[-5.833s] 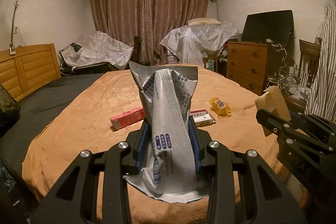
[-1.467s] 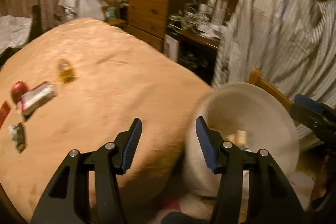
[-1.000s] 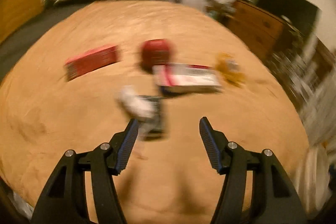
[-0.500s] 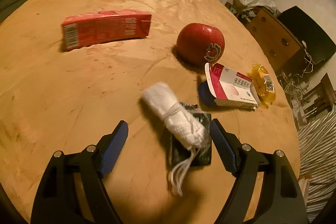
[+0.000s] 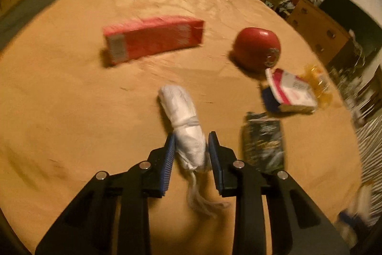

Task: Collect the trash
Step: 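Grasp the white cloth bundle with the left tool while the right tool grasps the white-and-red medicine box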

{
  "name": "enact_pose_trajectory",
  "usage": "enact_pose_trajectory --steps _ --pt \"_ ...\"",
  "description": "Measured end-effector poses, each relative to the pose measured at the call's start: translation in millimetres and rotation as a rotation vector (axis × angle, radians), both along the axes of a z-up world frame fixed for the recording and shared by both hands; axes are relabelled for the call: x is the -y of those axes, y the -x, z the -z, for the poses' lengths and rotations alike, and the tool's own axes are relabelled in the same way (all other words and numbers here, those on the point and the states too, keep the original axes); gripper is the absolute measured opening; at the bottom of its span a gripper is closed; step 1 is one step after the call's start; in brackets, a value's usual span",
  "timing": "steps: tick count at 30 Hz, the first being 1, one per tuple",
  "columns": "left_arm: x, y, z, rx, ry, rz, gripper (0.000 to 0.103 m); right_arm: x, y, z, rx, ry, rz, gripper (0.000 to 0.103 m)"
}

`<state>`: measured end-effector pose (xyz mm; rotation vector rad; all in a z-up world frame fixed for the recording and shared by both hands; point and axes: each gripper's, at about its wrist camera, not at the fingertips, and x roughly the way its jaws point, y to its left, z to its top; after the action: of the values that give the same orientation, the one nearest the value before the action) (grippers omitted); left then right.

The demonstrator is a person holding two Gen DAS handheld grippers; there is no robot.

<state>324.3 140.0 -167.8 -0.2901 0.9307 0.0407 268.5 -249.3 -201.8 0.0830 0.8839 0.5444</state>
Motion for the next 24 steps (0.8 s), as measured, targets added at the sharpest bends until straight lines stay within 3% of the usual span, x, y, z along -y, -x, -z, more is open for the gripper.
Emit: enact_pose_trajectory --steps 4,7,12,17,19,24 --pt "-5.2 7.7 -0.4 0.02 -0.081 0.043 0.03 -29.9 -29.3 8.7 -0.01 -0.001 -0.041 0.077" --pt "-6.6 9.2 1.3 0.028 -0.09 0.066 0.03 -48.6 -58.9 6.8 0.033 0.056 -0.066 0.077" --pt "-6.4 6.0 5.9 0.017 -0.048 0.104 0.03 -81.7 -114.2 2.5 0.164 0.367 -0.264 0.077" --pt "0.3 3.3 11.8 -0.012 -0.044 0.163 0.03 -112.7 -163.6 1.2 0.287 0.759 -0.559 0.083" --pt "1.6 3.1 12.5 -0.012 -0.041 0.169 0.03 -123.1 -181.2 2.6 0.289 0.862 -0.652 0.085" --pt "-1.1 -2.6 9.9 -0.025 -0.01 0.185 0.037 -145.5 -219.9 3.6 0.258 0.99 -0.8 0.091"
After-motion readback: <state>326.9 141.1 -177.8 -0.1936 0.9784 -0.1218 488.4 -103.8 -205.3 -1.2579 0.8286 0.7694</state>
